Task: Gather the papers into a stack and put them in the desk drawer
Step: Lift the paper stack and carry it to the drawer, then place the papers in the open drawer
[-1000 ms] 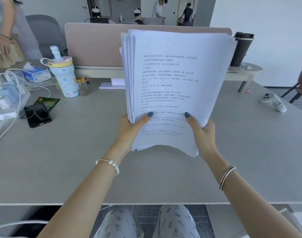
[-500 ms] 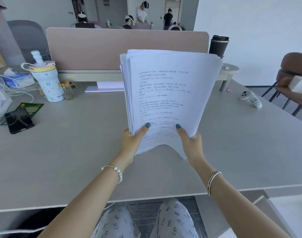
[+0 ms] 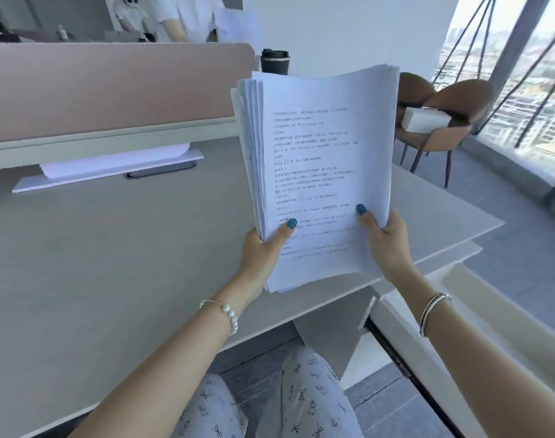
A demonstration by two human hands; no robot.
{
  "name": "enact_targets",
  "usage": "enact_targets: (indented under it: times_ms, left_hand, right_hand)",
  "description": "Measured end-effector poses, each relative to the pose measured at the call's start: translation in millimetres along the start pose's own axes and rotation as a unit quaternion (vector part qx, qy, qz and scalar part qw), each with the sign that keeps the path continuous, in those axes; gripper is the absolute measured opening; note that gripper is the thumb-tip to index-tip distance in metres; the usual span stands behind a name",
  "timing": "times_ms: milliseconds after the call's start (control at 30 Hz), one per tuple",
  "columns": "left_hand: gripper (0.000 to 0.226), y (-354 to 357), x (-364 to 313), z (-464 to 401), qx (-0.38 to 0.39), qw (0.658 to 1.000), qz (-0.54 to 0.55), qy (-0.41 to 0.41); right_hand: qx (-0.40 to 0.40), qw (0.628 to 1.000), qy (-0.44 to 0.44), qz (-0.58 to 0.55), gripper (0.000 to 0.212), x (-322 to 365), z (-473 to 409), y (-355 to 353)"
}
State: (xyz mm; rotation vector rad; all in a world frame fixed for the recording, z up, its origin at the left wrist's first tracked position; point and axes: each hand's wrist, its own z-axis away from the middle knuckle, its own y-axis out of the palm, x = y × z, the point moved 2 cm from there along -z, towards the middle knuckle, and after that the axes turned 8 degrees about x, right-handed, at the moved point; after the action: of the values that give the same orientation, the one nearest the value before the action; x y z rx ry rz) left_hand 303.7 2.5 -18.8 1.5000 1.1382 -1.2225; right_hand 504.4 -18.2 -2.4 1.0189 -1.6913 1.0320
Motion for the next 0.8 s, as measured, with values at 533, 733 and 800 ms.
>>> enact_targets:
  times_ms: [533, 733, 800]
  left_hand:
    - [0.028, 219, 46, -53, 0.240, 0.969, -0.041, -0.031]
    - [0.051, 255, 70, -78, 0.325, 0.903, -0.281, -0.013]
    - [0.049, 262, 76, -85, 0.334, 0.874, -0.352, 0.026]
  right_hand:
    - [-0.107, 0.949, 0.214, 0.208, 0.009, -85, 92, -274]
    - [-0.068, 0.920, 0.278, 0.269, 0.011, -115, 118, -328]
    - [-0.045, 0.910, 0.296, 0.288, 0.015, -126, 123, -336]
